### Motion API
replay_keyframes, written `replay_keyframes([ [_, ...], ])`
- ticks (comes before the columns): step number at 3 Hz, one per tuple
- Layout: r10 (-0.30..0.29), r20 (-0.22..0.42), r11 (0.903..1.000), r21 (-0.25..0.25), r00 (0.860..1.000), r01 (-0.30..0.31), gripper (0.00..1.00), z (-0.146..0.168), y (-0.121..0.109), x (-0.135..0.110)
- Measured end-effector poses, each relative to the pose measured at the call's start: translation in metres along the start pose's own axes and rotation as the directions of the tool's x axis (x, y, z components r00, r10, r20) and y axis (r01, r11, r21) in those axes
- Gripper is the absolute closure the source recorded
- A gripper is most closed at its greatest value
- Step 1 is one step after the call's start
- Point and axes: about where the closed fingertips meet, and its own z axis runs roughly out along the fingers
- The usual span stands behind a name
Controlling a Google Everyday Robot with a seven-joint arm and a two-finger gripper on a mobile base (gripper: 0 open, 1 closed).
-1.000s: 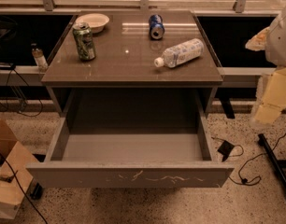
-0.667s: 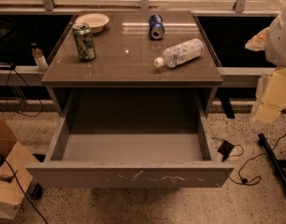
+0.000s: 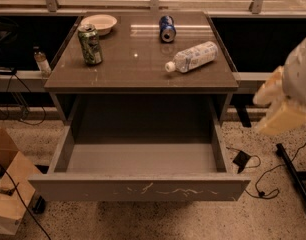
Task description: Close top drawer
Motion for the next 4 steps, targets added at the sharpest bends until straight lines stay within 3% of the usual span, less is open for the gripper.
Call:
replay_keyframes([
  [1,0.038,0.003,0.9979,-0.054,0.999,-0.038,0.76,0.037,0.031,0.028],
  [2,0.043,-0.004,0.9969,-0.066,0.999,-0.043,0.98,0.043,0.036,0.032],
  [3,0.038,-0.017,0.9975,-0.060,0.999,-0.038,1.00,0.043,0.037,0.031],
  [4,0.071,-0.045,0.9847,-0.156,0.996,-0.077,1.00,0.098,0.059,0.032],
])
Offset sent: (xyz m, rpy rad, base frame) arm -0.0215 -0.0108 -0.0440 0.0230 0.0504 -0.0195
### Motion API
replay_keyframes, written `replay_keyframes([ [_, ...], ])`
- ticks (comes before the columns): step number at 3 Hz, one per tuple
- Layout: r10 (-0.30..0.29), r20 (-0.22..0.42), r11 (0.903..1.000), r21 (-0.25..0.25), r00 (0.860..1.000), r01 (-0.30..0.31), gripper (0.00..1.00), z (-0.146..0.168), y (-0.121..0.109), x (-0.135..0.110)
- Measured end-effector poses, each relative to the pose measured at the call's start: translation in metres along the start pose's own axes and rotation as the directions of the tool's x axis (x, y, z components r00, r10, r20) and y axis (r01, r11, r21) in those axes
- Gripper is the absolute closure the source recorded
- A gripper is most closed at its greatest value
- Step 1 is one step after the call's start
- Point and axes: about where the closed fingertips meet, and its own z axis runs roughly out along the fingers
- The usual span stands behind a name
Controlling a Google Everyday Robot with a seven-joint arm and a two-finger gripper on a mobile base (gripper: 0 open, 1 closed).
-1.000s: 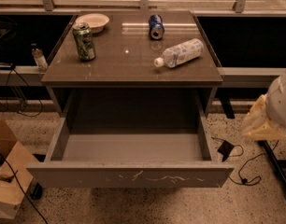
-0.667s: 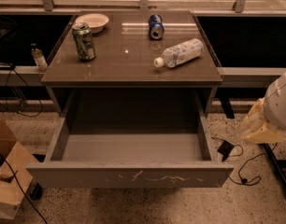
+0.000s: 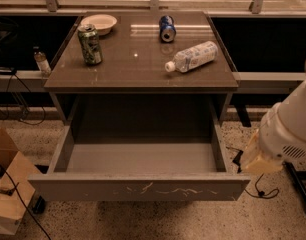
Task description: Close top drawer
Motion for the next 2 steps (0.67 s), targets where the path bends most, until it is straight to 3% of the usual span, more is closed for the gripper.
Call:
replay_keyframes([
  [1,0.036,-0.007,0.9957,-0.085,0.999,-0.037,1.00,0.050,0.019,0.006],
  [2,0.092,-0.001,0.9829,-0.161,0.996,-0.091,1.00,0.104,0.035,0.016],
])
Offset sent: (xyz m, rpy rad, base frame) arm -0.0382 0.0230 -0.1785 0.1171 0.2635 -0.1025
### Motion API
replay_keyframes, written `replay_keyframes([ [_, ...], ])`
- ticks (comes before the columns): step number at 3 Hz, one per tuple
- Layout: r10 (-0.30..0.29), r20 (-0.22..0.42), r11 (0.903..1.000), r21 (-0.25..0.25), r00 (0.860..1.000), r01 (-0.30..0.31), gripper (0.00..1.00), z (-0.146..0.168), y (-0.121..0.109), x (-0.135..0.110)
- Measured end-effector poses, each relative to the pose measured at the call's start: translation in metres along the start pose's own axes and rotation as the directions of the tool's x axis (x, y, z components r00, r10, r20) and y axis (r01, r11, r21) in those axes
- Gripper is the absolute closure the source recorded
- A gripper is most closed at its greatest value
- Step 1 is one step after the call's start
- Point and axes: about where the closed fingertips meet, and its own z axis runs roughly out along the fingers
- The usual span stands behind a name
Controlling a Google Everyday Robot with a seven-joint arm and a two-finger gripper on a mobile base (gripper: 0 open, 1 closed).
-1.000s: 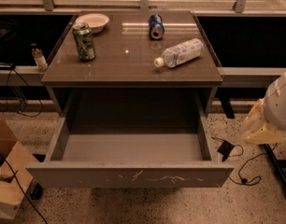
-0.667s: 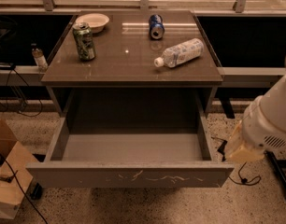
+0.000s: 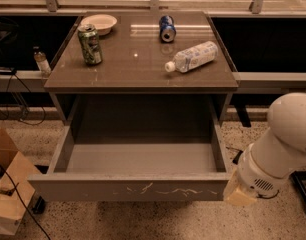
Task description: Close top drawer
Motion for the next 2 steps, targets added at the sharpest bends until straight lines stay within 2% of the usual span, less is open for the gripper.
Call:
replay_keyframes([
  [1,0.049,0.030,0.9971,-0.060,0.998,-0.047,1.00,0.051,-0.003,0.008],
  [2,0.076,0.056,0.9944,-0.078,0.996,-0.071,1.00,0.087,-0.024,0.012],
])
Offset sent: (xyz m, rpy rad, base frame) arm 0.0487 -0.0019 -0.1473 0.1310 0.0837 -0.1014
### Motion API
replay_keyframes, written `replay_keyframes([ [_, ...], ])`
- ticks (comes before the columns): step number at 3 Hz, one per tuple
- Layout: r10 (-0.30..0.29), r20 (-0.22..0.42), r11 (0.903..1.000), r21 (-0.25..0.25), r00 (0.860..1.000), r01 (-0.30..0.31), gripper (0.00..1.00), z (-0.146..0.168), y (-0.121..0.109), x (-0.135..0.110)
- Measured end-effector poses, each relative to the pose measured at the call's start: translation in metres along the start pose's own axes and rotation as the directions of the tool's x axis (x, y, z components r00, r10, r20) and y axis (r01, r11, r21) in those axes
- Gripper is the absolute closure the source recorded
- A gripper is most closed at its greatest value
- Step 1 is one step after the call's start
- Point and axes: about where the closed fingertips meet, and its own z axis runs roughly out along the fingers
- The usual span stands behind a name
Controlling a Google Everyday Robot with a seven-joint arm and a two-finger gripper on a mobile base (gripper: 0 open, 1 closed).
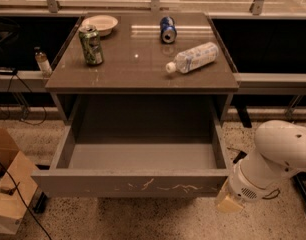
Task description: Close top drawer
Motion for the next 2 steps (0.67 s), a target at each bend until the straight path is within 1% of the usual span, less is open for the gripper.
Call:
replay_keyframes([
  [1,0.000,0.000,1.0000,0.000,1.000,0.000,1.00,0.000,0.000,0.000],
  [2,-0.003,0.012,0.9998,0.017,1.000,0.003,1.00,0.002,-0.019,-0.002],
])
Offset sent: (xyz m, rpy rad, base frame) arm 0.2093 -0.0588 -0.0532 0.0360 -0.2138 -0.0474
